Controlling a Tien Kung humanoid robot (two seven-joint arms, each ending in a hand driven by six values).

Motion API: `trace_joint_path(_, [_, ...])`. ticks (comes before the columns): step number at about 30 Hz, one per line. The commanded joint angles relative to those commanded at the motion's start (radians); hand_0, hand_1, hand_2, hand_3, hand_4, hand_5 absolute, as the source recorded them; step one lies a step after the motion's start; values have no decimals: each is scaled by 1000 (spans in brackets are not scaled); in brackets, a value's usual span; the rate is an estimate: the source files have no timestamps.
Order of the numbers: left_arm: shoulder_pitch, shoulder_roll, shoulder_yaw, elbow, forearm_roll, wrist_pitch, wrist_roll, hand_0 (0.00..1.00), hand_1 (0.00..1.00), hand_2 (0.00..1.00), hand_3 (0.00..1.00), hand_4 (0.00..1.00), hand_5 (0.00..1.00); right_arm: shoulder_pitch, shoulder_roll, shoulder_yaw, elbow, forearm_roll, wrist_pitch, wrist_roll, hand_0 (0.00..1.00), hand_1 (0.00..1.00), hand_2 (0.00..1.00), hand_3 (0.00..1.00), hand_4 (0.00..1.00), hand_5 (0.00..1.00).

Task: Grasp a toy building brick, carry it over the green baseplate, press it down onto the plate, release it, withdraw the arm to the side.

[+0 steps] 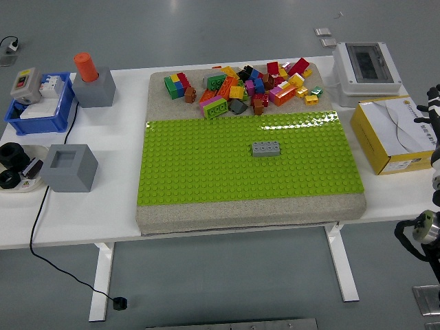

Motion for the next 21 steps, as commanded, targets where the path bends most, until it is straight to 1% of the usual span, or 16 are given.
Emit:
trace_joint_path(2, [2, 2, 1, 0, -3, 0, -2, 662, 604, 591, 672, 641, 257, 1, 0, 0, -1, -3, 2, -2, 399, 523, 652, 633, 746, 410])
trace_joint_path(11, [13, 3, 7, 0, -19, 1, -9, 662, 604, 591, 672, 641, 258, 0, 0, -7, -5, -7, 5, -4, 400, 524, 654, 633, 748, 413])
trace_joint_path(17, [24, 12, -37, 0, 10, 1, 9, 661, 604, 591, 672, 640, 258, 7, 2, -18, -1, -8, 4, -2, 401, 526, 654, 634, 749, 408])
trace_joint_path(21, [31, 16, -41, 0, 4, 1, 16, 661, 605, 591, 672, 641, 257, 4, -1, -18, -1, -5, 4, 0, 405, 524, 654, 634, 757, 420])
